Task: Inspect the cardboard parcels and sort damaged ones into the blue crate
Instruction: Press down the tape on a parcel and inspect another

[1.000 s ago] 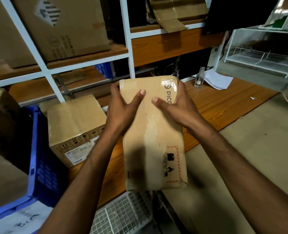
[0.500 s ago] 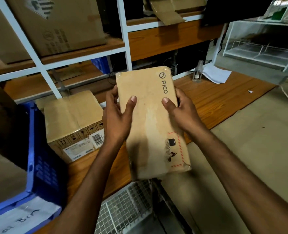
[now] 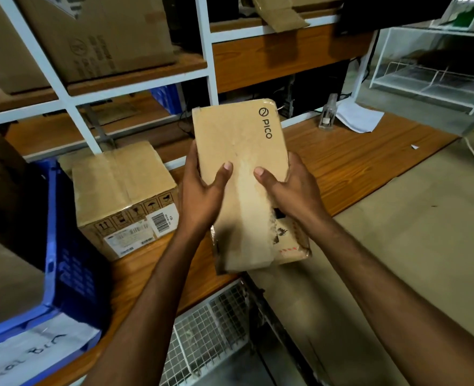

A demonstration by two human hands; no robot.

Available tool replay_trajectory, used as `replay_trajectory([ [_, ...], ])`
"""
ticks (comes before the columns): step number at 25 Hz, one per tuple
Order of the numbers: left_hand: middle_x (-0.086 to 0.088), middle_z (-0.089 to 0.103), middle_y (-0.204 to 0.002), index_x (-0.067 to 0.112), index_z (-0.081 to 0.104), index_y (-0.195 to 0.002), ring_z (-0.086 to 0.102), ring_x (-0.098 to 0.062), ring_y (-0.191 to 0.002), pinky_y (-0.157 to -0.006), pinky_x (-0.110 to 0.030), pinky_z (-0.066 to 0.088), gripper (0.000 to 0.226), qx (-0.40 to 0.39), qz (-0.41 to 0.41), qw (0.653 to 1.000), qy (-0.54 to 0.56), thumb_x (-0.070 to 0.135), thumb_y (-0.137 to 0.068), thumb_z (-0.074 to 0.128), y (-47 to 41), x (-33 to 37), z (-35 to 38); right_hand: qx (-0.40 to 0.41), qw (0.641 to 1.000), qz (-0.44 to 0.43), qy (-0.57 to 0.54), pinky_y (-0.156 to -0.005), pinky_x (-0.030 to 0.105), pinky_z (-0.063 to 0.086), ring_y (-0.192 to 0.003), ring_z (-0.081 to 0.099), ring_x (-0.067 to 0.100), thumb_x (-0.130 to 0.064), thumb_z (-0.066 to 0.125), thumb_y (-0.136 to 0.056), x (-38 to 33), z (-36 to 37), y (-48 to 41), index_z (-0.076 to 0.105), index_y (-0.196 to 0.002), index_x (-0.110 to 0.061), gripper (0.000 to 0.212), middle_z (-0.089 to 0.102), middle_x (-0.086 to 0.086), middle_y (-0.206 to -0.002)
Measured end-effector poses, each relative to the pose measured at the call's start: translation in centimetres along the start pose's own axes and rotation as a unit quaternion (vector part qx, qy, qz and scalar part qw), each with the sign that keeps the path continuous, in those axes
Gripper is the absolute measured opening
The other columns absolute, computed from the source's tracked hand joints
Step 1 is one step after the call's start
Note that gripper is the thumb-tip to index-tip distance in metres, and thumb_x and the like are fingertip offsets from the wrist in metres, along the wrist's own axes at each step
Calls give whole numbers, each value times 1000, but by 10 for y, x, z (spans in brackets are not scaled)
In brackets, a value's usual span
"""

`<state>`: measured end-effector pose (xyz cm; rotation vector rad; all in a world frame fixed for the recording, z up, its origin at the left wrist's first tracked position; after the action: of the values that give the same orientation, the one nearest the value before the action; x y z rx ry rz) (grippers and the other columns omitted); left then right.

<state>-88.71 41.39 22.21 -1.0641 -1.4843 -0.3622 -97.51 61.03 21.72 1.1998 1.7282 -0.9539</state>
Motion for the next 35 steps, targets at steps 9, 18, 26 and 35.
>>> replay_trajectory([
  [9, 19, 43, -141, 33, 13, -161, 50, -3, -123, -96, -24, 51, 105, -105, -9, 993, -51, 39, -84, 85, 1, -1, 11, -105, 993, 34, -34, -96, 36, 53, -120, 56, 12, -32, 89, -77, 10, 15, -2, 29, -151, -33, 95, 58, -15, -129],
  [18, 15, 42, -148, 37, 5, -163, 46, -11, -133, -105, -37, 47, 112, -164, -43, 983, -75, 41, -84, 84, 6, -15, 15, -113, 993, 26, 5, -94, 34, 50, -121, 55, 14, -30, 93, -72, 16, 20, -7, 21, -156, -33, 111, 57, -12, -132],
  [26, 17, 31, -159, 43, -4, -162, 43, -8, -135, -113, -40, 45, 117, -195, -66, 978, -35, 46, -84, 83, 24, -23, 15, -116, 991, 34, -49, -107, 44, 50, -120, 56, 8, -23, 89, -79, 37, 13, 13, 0, -161, -37, 123, 55, -18, -129],
  [35, 15, 32, -165, 31, 9, -166, 39, 5, -144, -107, -16, 45, 102, -265, -87, 960, -9, 27, -90, 77, 73, -74, 8, -133, 990, 22, -45, -109, 46, 49, -126, 56, 9, -22, 69, -98, 41, 12, 9, 27, -161, -32, 76, 57, -11, -141],
])
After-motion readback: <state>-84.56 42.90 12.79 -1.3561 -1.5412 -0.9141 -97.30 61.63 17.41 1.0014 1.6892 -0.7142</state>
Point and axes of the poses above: each hand's wrist, its own y-axis away from the middle knuckle, its own z-axis out of the palm, x = y × z, the point moved 9 cm from there along -y, towards the middle knuckle
